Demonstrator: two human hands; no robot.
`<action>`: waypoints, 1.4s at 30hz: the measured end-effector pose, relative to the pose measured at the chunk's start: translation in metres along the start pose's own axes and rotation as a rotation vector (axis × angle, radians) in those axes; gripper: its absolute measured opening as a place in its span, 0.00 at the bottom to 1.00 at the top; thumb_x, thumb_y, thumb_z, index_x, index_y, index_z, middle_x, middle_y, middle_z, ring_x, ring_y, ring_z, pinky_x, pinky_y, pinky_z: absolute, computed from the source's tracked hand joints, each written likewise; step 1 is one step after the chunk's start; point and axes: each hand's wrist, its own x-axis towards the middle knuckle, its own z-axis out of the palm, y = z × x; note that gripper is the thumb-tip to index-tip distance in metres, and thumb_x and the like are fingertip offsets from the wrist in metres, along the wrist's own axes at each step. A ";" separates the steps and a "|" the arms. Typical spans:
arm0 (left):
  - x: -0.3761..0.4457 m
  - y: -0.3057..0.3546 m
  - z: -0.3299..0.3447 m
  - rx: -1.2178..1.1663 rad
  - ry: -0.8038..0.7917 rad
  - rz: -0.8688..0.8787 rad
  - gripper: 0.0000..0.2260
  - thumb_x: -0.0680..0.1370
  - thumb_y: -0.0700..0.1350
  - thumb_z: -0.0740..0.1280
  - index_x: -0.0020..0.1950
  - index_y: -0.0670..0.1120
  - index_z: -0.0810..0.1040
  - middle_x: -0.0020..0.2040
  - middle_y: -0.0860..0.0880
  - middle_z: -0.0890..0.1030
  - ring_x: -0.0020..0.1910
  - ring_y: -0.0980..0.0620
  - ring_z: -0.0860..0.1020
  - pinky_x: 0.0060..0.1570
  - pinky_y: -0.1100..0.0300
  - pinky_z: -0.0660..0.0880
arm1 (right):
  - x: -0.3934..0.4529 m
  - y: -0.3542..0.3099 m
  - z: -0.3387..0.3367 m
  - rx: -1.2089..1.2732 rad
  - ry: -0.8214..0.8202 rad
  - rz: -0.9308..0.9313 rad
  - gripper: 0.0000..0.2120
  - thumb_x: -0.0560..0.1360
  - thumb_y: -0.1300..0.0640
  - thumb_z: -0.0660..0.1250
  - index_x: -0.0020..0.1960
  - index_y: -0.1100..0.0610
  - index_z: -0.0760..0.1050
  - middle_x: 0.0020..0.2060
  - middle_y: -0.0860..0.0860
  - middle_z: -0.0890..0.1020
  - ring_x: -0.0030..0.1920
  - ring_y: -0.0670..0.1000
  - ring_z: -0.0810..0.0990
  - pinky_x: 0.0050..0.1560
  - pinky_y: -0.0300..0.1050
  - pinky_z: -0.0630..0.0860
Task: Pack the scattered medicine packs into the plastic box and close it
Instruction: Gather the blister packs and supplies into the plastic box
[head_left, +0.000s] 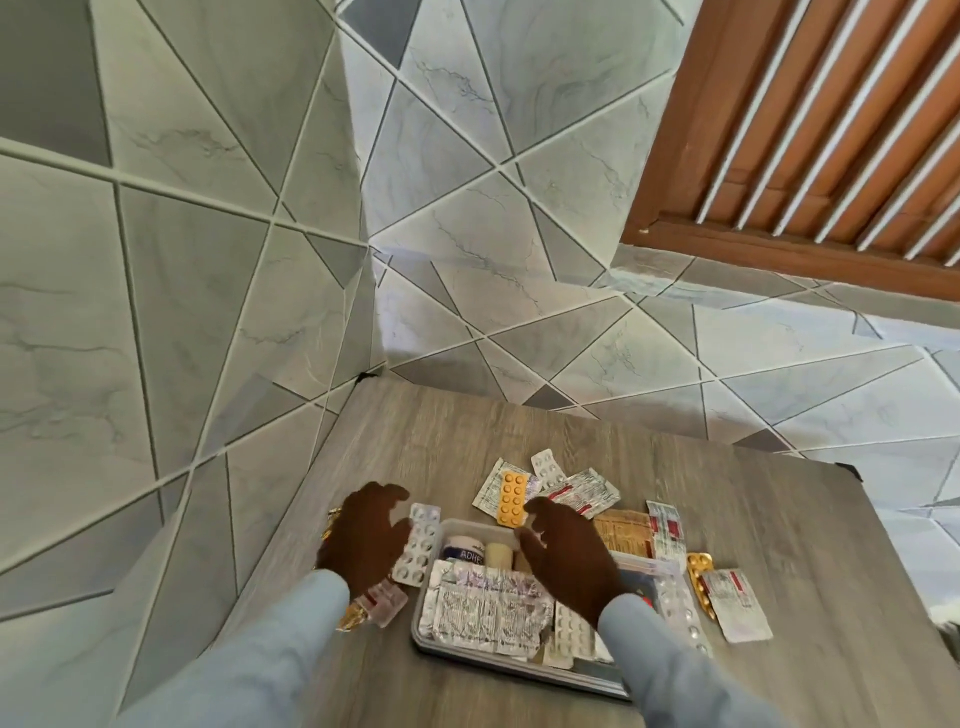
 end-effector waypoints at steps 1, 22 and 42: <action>0.001 -0.011 -0.004 -0.021 0.001 -0.098 0.18 0.75 0.47 0.68 0.64 0.50 0.73 0.61 0.46 0.75 0.62 0.45 0.72 0.63 0.52 0.70 | 0.007 0.000 -0.001 0.032 0.008 0.033 0.16 0.74 0.44 0.63 0.61 0.46 0.72 0.50 0.47 0.82 0.53 0.51 0.79 0.58 0.54 0.74; -0.015 -0.082 0.006 -0.247 -0.101 -0.715 0.31 0.64 0.52 0.76 0.63 0.50 0.69 0.61 0.43 0.78 0.59 0.39 0.76 0.56 0.49 0.75 | 0.055 -0.147 0.138 -0.103 -0.527 0.075 0.24 0.73 0.53 0.68 0.65 0.60 0.67 0.65 0.60 0.73 0.66 0.61 0.72 0.64 0.50 0.71; -0.017 -0.012 -0.076 -0.788 -0.273 -0.373 0.07 0.72 0.33 0.71 0.46 0.42 0.77 0.36 0.44 0.80 0.35 0.50 0.78 0.34 0.61 0.75 | 0.039 -0.125 0.050 0.276 -0.155 -0.025 0.20 0.65 0.58 0.77 0.54 0.55 0.75 0.50 0.56 0.81 0.47 0.52 0.78 0.44 0.38 0.70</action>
